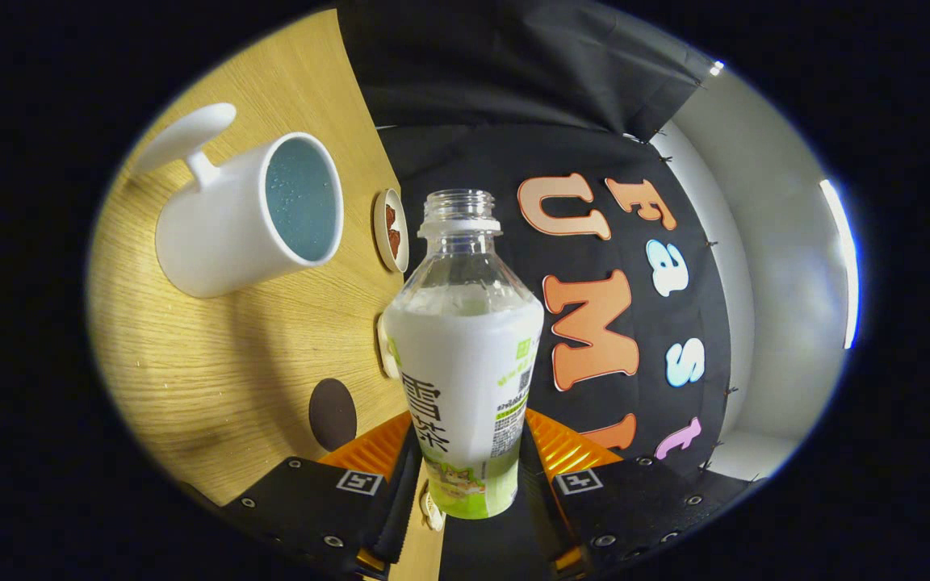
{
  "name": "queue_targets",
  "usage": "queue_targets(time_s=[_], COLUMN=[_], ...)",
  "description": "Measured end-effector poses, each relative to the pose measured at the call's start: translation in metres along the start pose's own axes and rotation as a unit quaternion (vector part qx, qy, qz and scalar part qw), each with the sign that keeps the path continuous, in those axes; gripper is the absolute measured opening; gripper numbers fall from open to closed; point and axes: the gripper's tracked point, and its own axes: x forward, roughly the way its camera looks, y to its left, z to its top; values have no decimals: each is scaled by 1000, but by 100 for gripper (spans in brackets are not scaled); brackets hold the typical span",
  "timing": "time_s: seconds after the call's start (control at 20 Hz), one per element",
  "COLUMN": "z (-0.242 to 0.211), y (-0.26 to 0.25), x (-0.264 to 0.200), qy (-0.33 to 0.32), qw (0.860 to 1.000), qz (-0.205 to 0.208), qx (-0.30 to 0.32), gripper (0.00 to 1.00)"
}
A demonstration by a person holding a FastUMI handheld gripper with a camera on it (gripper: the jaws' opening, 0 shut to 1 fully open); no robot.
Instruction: Take the bottle from table, then pour the juice into the cup, finally place the bottle on the coaster
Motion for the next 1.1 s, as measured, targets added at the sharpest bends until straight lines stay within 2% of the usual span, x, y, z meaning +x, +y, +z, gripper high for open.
queue_targets(time_s=[0.2, 0.65, 1.1], z=[4, 10, 3], y=[1, 10, 3], x=[-1, -2, 1], qy=[-5, -8, -4], qw=[999, 997, 995], qz=[-10, -2, -13], qx=[-32, -75, -94], gripper=[63, 63, 63])
